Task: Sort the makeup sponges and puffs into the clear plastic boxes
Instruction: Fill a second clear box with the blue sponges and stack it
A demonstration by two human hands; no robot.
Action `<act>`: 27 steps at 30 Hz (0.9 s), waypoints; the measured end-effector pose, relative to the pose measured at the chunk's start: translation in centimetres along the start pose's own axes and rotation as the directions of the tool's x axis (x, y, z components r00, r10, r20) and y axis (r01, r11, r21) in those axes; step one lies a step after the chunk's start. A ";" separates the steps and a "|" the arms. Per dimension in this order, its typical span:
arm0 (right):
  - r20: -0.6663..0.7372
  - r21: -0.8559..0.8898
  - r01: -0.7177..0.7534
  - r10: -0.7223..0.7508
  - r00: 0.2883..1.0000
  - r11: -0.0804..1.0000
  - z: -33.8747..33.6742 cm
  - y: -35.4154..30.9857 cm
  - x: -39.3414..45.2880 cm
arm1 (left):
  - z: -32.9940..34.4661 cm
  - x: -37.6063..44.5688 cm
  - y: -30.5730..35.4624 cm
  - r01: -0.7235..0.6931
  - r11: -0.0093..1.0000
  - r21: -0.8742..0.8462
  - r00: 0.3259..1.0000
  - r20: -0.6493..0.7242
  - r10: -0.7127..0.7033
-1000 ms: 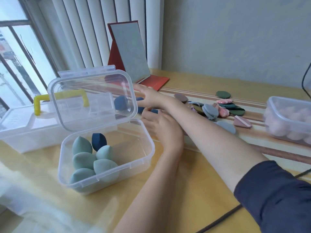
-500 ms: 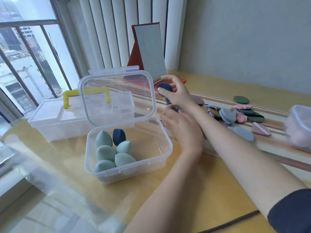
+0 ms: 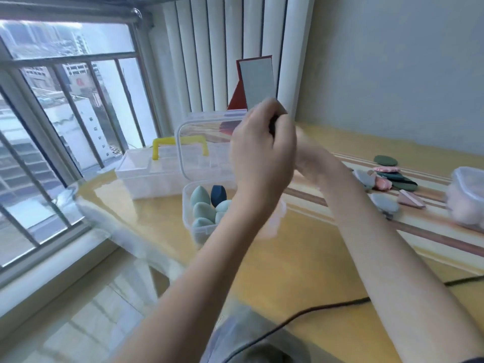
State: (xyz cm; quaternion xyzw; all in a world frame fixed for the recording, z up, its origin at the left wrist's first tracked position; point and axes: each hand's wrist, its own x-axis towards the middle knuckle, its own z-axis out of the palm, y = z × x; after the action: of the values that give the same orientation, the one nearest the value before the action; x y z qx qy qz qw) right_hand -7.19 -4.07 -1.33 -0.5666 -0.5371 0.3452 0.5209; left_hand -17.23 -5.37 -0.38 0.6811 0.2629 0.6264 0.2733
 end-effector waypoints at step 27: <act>0.162 -0.658 -0.021 0.170 0.972 0.753 2.2 0.7 0.1 | -7.4 -0.1 -10.2 0.067 0.813 0.578 0.866 0.371 -0.335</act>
State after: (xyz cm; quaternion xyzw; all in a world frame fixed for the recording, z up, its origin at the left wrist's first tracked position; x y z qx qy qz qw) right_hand -9.11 -3.44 -2.52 -0.6990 -0.6460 0.2213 0.2124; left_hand -24.79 2.18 -7.13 0.8249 0.4314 0.3135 0.1877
